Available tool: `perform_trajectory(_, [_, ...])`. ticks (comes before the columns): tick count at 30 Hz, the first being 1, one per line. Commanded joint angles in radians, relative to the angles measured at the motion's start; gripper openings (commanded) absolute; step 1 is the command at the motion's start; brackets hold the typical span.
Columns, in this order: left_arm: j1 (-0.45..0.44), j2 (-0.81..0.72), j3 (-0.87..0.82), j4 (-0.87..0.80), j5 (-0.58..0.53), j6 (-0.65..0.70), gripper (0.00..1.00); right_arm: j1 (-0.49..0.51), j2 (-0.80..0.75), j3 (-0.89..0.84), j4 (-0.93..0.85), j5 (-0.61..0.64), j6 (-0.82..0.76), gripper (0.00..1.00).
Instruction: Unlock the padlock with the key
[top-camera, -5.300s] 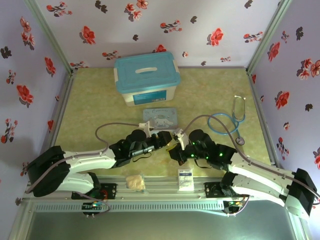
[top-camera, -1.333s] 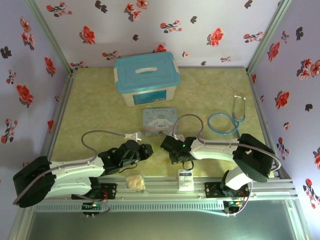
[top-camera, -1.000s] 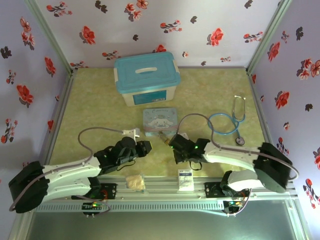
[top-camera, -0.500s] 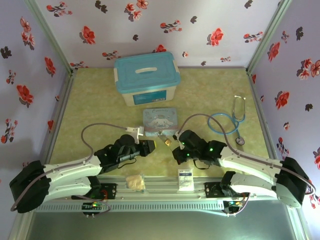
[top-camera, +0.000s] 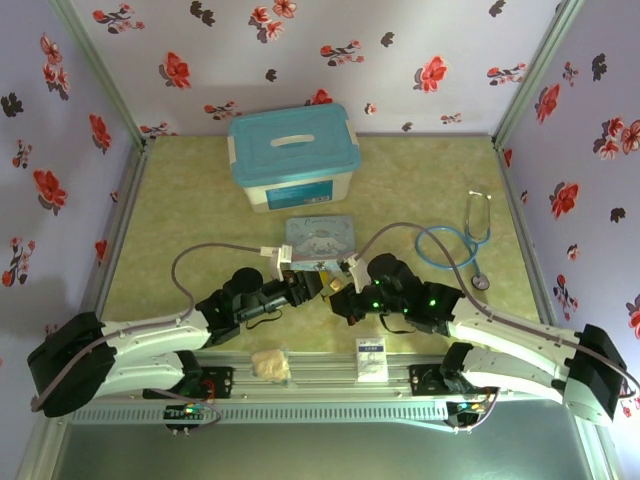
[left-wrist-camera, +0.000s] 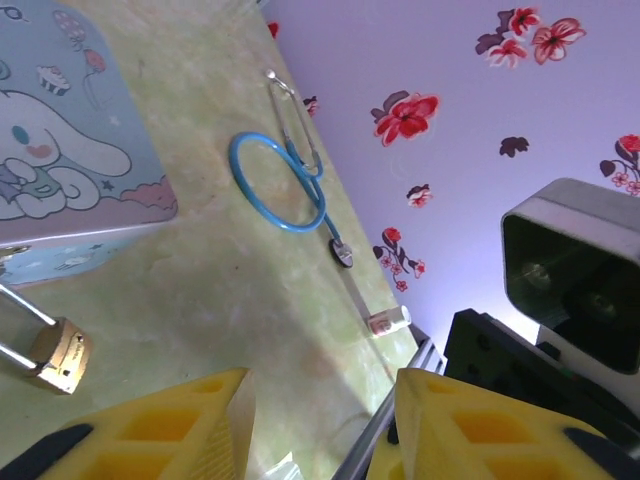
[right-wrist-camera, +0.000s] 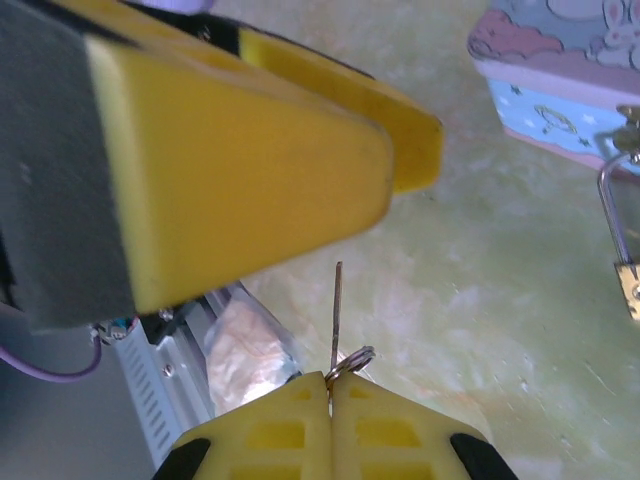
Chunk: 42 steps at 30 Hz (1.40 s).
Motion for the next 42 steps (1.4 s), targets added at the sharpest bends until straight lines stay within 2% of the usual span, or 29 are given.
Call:
perform_trajectory(1, [-0.006, -0.008, -0.018, 0.061, 0.023, -0.007, 0.41, -0.015, -0.036, -0.031, 0.080, -0.036, 0.030, 0.00])
perform_trajectory(5, [-0.007, 0.007, -0.036, 0.139, 0.028, -0.031, 0.34, -0.037, -0.046, -0.043, 0.113, -0.060, 0.045, 0.00])
perform_trajectory(8, [-0.008, 0.001, -0.080, 0.208, 0.027, -0.051, 0.33, -0.050, -0.057, -0.040, 0.112, -0.067, 0.042, 0.00])
perform_trajectory(12, [-0.010, -0.014, -0.077, 0.182, 0.028, -0.052, 0.26, -0.079, -0.073, -0.066, 0.164, -0.104, 0.071, 0.00])
perform_trajectory(25, [-0.016, 0.007, -0.073, 0.247, 0.052, -0.064, 0.25, -0.106, -0.090, -0.116, 0.260, -0.141, 0.125, 0.00])
perform_trajectory(32, [-0.015, 0.016, -0.085, 0.280, 0.055, -0.077, 0.11, -0.119, -0.068, -0.128, 0.303, -0.160, 0.146, 0.00])
perform_trajectory(35, [-0.017, 0.019, -0.087, 0.280, 0.055, -0.080, 0.00, -0.123, -0.065, -0.130, 0.321, -0.162, 0.154, 0.00])
perform_trajectory(38, [-0.016, 0.014, -0.087, 0.280, 0.056, -0.078, 0.00, -0.129, -0.067, -0.132, 0.326, -0.163, 0.158, 0.00])
perform_trajectory(39, [-0.017, 0.012, -0.086, 0.278, 0.056, -0.077, 0.00, -0.131, -0.068, -0.133, 0.328, -0.161, 0.162, 0.11])
perform_trajectory(41, [-0.017, 0.002, -0.083, 0.268, 0.051, -0.077, 0.00, -0.140, -0.082, -0.151, 0.370, -0.153, 0.193, 0.49])
perform_trajectory(42, [-0.017, -0.004, -0.079, 0.259, 0.041, -0.078, 0.00, -0.146, -0.091, -0.177, 0.434, -0.148, 0.229, 0.63])
